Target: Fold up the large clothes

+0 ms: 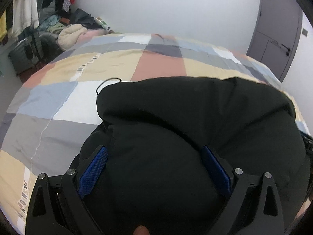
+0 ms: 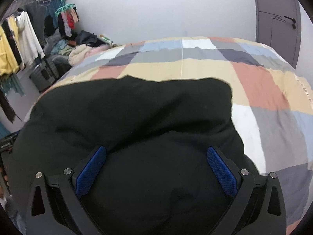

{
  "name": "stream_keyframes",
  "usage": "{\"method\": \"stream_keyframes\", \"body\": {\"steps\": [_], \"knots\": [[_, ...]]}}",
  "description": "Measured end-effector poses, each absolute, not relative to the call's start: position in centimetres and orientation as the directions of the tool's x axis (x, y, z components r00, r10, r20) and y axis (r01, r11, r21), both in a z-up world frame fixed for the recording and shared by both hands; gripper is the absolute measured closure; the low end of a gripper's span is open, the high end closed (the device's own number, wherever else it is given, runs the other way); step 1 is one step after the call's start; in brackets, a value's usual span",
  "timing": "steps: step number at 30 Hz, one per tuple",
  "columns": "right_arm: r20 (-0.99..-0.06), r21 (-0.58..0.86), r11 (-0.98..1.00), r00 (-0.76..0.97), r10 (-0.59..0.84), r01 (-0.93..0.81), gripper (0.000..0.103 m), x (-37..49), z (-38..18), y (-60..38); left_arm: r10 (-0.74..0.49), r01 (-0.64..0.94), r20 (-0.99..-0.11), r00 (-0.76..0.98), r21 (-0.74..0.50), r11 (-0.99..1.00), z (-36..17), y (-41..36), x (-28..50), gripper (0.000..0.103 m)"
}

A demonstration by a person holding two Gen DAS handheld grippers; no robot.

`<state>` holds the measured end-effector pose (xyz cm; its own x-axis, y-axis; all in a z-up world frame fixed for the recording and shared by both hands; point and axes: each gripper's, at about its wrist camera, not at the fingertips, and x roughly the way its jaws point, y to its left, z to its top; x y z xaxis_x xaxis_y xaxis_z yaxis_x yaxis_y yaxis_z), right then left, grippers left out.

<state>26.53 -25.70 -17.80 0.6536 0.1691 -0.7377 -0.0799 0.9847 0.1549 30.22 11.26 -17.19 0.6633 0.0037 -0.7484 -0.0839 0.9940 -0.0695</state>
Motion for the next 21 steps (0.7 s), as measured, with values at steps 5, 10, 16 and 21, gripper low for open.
{"method": "stream_keyframes", "body": {"steps": [5, 10, 16, 21], "knots": [[-0.738, 0.178, 0.982, 0.651, 0.180, -0.070, 0.000, 26.4, -18.1, -26.2, -0.011, -0.090, -0.751, 0.660, -0.094, 0.991, -17.0, 11.4, 30.3, 0.006], [-0.722, 0.188, 0.982, 0.676, 0.150, -0.017, 0.000, 25.1, -16.2, -27.0, -0.013, -0.095, -0.742, 0.670, -0.103, 0.990, -15.1, 10.9, 29.4, 0.006], [-0.645, 0.230, 0.973, 0.744, 0.174, -0.028, 0.000, 22.2, -9.7, -27.0, -0.069, -0.064, -0.674, 0.736, -0.170, 0.983, -8.4, 9.5, 26.2, 0.006], [-0.563, 0.245, 0.966, 0.800, 0.206, -0.077, 0.000, 18.6, -3.0, -25.7, -0.085, -0.017, -0.603, 0.794, -0.161, 0.987, -1.6, 7.4, 22.4, 0.006]]}}
